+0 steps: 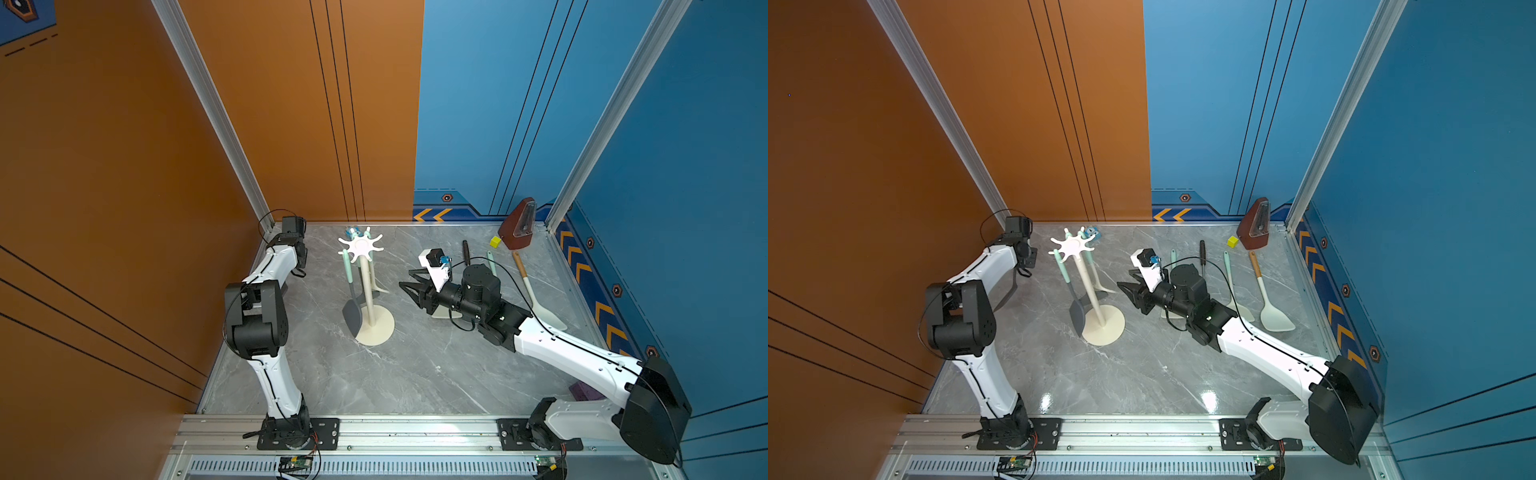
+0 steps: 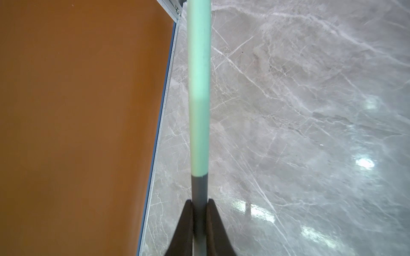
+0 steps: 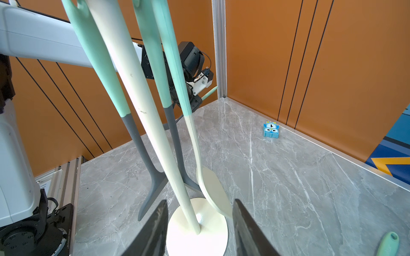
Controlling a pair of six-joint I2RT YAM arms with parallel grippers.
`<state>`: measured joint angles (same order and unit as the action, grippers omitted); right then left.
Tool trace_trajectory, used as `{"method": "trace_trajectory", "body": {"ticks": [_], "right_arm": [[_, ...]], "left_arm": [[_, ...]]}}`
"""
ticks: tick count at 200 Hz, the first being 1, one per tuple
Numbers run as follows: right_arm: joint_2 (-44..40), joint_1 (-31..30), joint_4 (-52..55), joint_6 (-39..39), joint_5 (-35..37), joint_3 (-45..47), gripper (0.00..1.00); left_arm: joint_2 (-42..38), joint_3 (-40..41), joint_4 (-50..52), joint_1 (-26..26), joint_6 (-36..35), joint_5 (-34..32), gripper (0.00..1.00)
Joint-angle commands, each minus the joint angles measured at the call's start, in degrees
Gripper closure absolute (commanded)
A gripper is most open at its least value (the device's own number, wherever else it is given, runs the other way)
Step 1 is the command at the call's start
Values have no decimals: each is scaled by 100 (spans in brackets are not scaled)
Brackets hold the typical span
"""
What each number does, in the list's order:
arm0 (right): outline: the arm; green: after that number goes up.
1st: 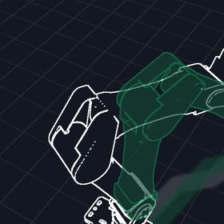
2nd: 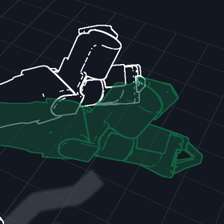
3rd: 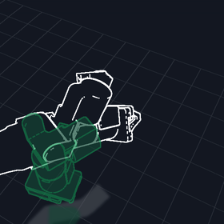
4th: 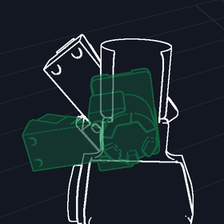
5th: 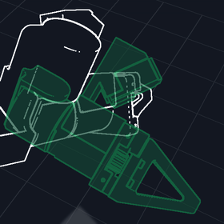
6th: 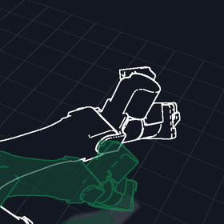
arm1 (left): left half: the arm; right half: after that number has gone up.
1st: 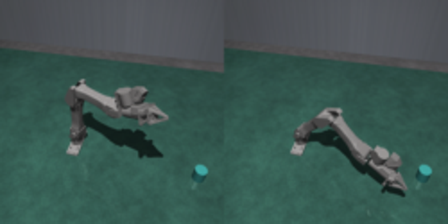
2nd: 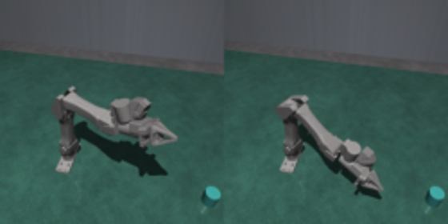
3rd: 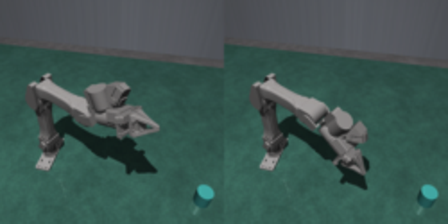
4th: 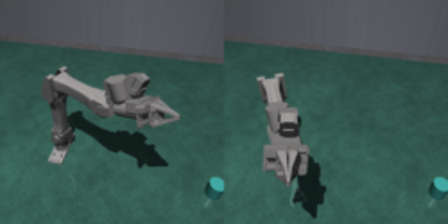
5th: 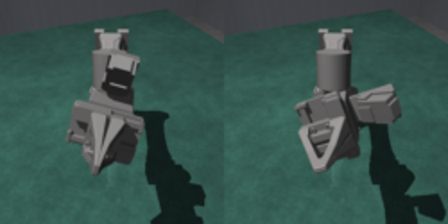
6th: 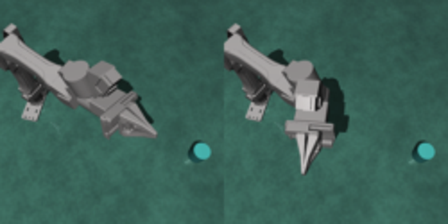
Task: Take the spatula off the kitchen utensil rack
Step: Place the spatula at the center of the board.
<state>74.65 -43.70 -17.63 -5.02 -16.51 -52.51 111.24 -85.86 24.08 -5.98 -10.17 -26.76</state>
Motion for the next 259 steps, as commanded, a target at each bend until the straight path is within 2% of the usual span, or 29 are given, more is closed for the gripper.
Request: {"method": "trace_trajectory", "body": {"ticks": [1,259], "right_arm": [[41,-20,-69,-115,-67,34,52],[322,51,-21,-176,-93,30,52]], "left_arm": [[98,-131,185,-64,-115,-171,100],[1082,-203,177,-158,-125,-130,100]]}}
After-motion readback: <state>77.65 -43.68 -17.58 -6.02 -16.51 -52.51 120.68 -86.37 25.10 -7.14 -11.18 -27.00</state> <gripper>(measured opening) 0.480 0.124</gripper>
